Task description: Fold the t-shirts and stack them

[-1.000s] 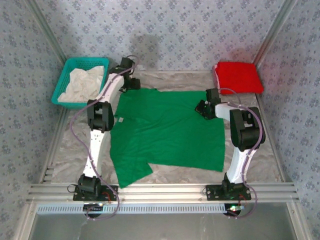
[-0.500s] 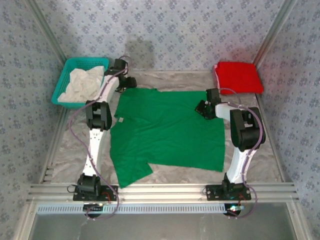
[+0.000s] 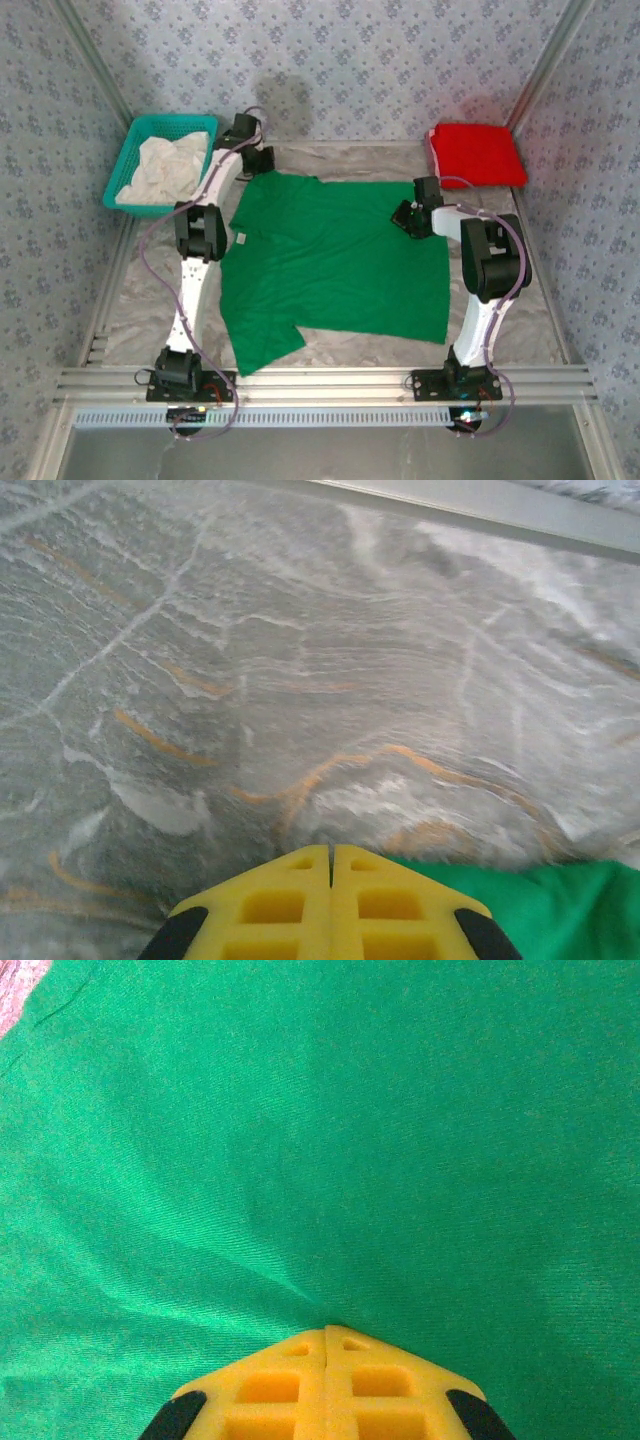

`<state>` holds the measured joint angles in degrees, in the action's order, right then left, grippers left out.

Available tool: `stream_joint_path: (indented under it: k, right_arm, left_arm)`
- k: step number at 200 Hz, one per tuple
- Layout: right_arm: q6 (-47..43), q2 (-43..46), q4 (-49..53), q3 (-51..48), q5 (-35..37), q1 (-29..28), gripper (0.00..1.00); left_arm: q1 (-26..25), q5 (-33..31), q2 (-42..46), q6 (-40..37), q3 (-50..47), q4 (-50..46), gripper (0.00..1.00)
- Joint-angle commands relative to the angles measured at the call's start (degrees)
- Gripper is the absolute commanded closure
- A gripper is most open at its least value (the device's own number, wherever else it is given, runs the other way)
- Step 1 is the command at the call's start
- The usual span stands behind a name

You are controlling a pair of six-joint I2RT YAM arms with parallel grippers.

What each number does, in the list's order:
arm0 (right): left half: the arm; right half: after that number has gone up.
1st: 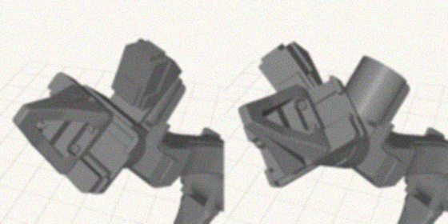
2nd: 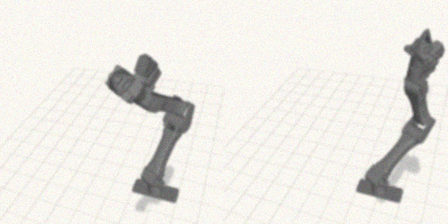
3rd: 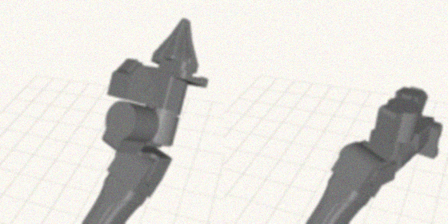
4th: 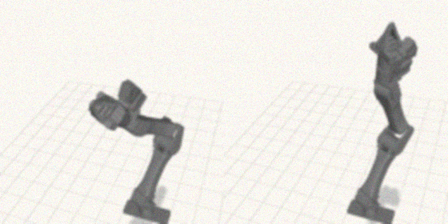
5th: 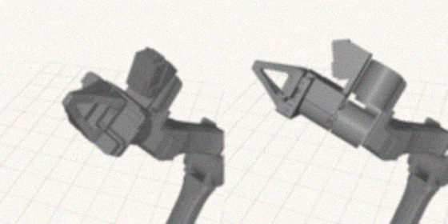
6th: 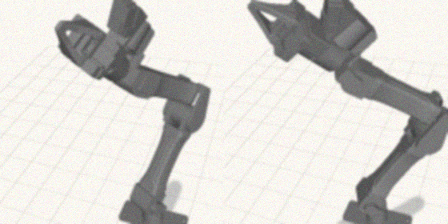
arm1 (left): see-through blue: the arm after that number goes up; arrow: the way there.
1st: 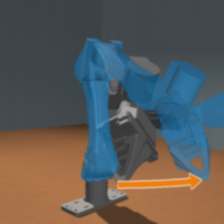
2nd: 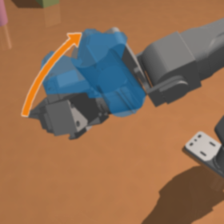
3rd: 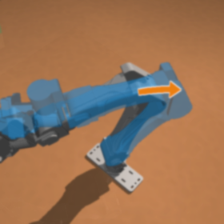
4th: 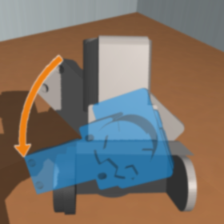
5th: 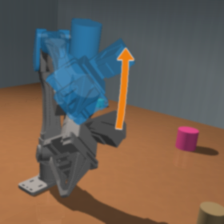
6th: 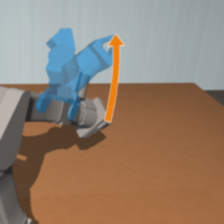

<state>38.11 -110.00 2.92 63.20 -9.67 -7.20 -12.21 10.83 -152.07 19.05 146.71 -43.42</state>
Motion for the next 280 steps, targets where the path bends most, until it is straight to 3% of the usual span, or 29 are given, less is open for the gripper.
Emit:
stream_joint_path:
  k: [1, 40, 56, 86, 98, 120, 128, 141, 157, 182, 227, 280]
  right_arm:
    - [0.3, -0.1, 2.6, 1.3, -0.1, 0.5, 1.0]
    - [0.4, 0.0, 2.2, 0.9, -0.8, 1.3, 1.0]
    - [0.3, 0.0, 2.0, 0.3, -1.3, 1.8, 1.0]
    - [-0.2, -0.6, 1.5, -0.3, -2.0, 2.5, 1.0]
    - [-0.2, -0.9, 1.4, -0.4, -2.3, 2.8, 1.0]
    - [0.1, -0.8, 0.6, -1.0, -2.2, 2.8, 1.0]
    - [0.2, -1.0, 0.5, -0.9, -2.3, 2.8, 1.0]
    - [0.2, -1.3, 0.5, -0.6, -2.5, 2.8, 1.0]
    - [0.2, -1.4, 0.3, -0.3, -2.8, 2.7, 1.0]
    - [0.4, -0.7, 0.3, -0.5, -2.6, 2.6, 1.0]
    - [0.3, 0.6, 0.5, -1.9, -2.5, 2.6, 1.0]
    - [-0.5, 0.6, 1.6, -0.8, -2.7, 2.6, 1.0]
  left_arm:
    - [-3.3, -1.8, 17.1, -3.4, -10.5, 5.4, 1.0]
    - [-8.5, -5.9, 44.5, -3.2, -57.4, 33.8, 1.0]
    - [-12.7, -7.8, 50.6, -6.4, -70.2, 38.8, 1.0]
    - [-21.6, -10.5, 56.4, -11.0, -85.3, 40.3, 1.0]
    - [-23.2, -12.1, 59.3, -10.7, -90.3, 40.9, 0.79]
    - [-22.7, -12.3, 68.1, -11.1, -97.6, 46.0, 0.63]
    - [-21.0, -11.4, 70.6, -10.7, -99.0, 48.3, 0.53]
    - [-15.9, -4.0, 71.0, -8.4, -97.2, 48.3, 0.51]
    - [-10.9, 2.4, 66.5, -7.4, -90.8, 43.8, 0.45]
    - [-9.0, 7.1, 56.7, -8.2, -79.8, 37.2, 0.4]
    - [-9.1, 7.9, 44.6, -3.8, -72.1, 34.1, 0.36]
    - [-10.7, 3.6, 47.5, 0.4, -80.3, 34.3, 0.36]
